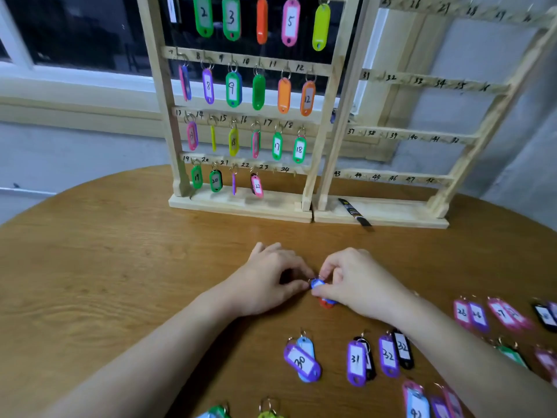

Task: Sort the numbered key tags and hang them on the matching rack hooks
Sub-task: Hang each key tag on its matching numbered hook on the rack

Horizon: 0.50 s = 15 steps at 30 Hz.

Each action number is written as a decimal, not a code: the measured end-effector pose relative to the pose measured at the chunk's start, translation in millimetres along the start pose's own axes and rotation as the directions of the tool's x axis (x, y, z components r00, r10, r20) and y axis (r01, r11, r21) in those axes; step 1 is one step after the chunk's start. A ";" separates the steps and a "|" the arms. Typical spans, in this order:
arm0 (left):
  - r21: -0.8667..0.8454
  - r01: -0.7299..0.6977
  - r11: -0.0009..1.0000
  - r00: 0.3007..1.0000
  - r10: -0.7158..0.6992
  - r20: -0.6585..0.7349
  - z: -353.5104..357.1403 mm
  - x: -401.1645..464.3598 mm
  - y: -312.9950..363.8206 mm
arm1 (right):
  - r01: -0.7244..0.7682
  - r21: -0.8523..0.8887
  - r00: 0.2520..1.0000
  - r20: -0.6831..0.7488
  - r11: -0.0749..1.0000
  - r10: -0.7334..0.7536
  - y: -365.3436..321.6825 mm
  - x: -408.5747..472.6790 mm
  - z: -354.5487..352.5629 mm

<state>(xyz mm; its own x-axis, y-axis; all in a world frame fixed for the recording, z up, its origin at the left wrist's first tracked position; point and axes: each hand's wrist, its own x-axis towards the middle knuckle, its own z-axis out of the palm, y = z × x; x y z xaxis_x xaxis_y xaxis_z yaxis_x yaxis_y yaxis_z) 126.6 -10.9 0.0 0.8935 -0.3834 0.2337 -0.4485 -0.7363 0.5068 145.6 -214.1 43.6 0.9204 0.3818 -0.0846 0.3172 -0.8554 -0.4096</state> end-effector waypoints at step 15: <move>-0.104 0.018 0.994 0.996 -0.026 -0.081 -2.9 -0.6 3.1 | -0.051 0.143 0.999 -0.004 0.988 0.052 3.0 -4.1 -18.1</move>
<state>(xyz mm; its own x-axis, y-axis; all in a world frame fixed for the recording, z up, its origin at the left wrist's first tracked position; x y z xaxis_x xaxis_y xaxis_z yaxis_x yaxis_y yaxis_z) 124.8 -11.4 3.8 0.9039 -0.3176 0.2866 -0.4277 -0.6810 0.5943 146.8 -224.6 59.1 0.9366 0.3352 -0.1023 0.2336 -0.8147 -0.5307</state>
